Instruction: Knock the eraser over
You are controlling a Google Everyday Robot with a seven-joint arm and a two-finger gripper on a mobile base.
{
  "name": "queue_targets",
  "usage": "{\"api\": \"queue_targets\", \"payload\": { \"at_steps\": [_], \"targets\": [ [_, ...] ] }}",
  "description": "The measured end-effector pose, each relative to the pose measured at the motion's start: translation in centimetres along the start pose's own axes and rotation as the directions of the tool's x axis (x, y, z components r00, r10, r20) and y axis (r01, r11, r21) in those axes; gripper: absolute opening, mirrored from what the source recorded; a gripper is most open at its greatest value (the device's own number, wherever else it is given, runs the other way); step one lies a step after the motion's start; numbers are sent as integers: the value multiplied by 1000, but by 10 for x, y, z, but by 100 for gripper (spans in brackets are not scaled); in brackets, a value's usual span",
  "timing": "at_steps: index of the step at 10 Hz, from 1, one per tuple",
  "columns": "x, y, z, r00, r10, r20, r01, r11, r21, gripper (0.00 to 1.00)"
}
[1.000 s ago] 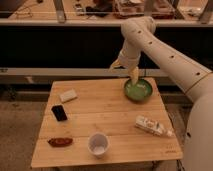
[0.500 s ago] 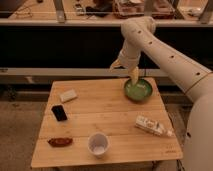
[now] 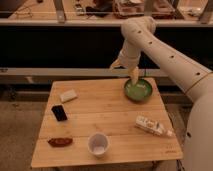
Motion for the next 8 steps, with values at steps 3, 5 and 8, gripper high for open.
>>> {"api": "queue_targets", "payload": {
  "at_steps": [3, 5, 8],
  "targets": [
    [-29, -25, 0, 996, -50, 74, 44, 996, 77, 80],
    [-61, -49, 3, 985, -100, 143, 78, 985, 153, 80],
    [-103, -67, 14, 957, -162, 241, 103, 965, 241, 69]
  ]
}}
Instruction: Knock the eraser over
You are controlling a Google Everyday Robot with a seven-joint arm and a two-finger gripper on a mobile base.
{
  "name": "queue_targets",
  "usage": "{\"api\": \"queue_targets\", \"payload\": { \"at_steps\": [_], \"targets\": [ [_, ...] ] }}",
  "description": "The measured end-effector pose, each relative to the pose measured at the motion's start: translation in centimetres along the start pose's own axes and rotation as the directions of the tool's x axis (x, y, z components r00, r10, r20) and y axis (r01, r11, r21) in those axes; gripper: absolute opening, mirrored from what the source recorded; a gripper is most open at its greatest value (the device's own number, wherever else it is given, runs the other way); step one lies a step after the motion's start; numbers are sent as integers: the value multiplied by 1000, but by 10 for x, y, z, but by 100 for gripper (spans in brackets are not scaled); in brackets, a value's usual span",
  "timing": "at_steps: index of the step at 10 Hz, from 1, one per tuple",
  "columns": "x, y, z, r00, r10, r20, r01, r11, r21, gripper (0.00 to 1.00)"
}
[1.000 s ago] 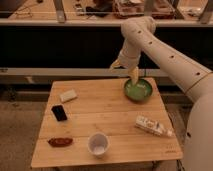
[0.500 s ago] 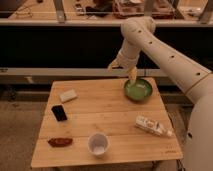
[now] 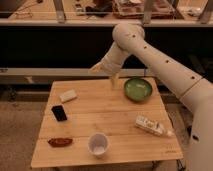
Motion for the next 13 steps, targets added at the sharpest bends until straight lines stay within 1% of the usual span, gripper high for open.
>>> {"api": "queue_targets", "payload": {
  "at_steps": [1, 2, 3, 4, 5, 6, 7, 8, 9, 11, 12, 13],
  "targets": [
    [-11, -4, 8, 999, -20, 34, 19, 999, 28, 58],
    [-24, -8, 17, 996, -42, 76, 38, 998, 51, 46],
    [-40, -13, 26, 991, -66, 119, 59, 996, 65, 36],
    [-54, -15, 33, 985, -86, 152, 76, 994, 73, 28],
    [-78, -16, 42, 971, -120, 205, 106, 991, 81, 16],
    [-95, -16, 47, 960, -147, 240, 130, 988, 86, 8],
    [-114, -15, 51, 945, -174, 275, 156, 984, 87, 2],
    [-136, -11, 57, 928, -202, 314, 184, 979, 85, 0],
    [-165, -5, 65, 905, -230, 358, 212, 973, 89, 0],
    [-188, 1, 76, 888, -243, 391, 221, 970, 101, 0],
    [-191, 2, 77, 886, -243, 396, 221, 970, 102, 0],
    [-191, 2, 77, 886, -242, 396, 220, 970, 102, 0]
  ]
}}
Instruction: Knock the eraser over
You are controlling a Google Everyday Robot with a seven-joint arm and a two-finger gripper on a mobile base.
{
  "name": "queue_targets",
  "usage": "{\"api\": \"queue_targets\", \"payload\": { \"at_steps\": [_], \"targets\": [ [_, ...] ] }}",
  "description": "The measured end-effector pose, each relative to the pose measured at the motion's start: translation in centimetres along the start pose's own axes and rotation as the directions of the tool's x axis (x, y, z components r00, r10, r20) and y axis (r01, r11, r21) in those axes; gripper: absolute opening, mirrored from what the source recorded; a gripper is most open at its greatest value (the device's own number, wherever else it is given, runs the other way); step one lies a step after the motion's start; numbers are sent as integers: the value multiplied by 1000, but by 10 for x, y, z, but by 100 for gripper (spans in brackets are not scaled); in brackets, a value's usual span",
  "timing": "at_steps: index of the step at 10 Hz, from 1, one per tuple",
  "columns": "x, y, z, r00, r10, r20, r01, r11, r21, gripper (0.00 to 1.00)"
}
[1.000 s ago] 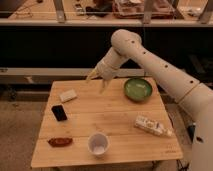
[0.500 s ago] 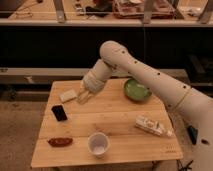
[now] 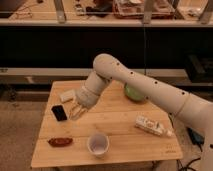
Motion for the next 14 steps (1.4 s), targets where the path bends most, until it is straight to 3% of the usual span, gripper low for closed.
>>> {"api": "queue_targets", "payload": {
  "at_steps": [5, 9, 11, 14],
  "targets": [
    [2, 1, 0, 1000, 7, -7, -7, 1000, 7, 0],
    [33, 5, 37, 1000, 22, -13, -20, 993, 112, 0],
    [45, 16, 47, 999, 33, -10, -32, 990, 138, 0],
    [62, 34, 69, 998, 56, 38, -62, 985, 159, 0]
  ]
}}
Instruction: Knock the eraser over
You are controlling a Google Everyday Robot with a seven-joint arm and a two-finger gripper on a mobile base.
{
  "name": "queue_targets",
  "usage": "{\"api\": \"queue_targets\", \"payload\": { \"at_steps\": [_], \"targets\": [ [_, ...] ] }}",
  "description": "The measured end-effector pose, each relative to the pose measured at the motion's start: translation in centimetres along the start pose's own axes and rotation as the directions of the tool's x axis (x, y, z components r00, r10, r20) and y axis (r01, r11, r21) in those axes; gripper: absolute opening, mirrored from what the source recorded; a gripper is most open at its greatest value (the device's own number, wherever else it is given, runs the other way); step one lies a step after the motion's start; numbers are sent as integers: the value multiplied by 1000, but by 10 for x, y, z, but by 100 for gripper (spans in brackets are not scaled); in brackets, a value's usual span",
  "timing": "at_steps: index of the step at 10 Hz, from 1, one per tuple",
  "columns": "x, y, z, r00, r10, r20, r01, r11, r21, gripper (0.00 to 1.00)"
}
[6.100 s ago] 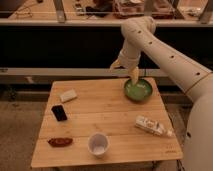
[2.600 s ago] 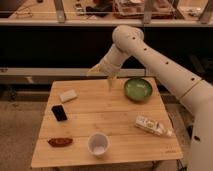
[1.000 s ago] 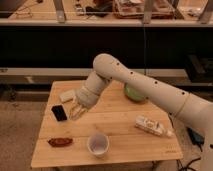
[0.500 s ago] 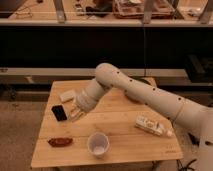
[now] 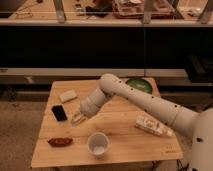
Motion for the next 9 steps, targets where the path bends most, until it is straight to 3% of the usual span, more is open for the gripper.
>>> {"api": "queue_targets", "payload": {
  "at_steps": [4, 9],
  "targets": [
    [23, 3, 33, 993, 23, 113, -31, 997, 68, 0],
    [42, -15, 77, 979, 24, 203, -34, 998, 45, 0]
  ]
}}
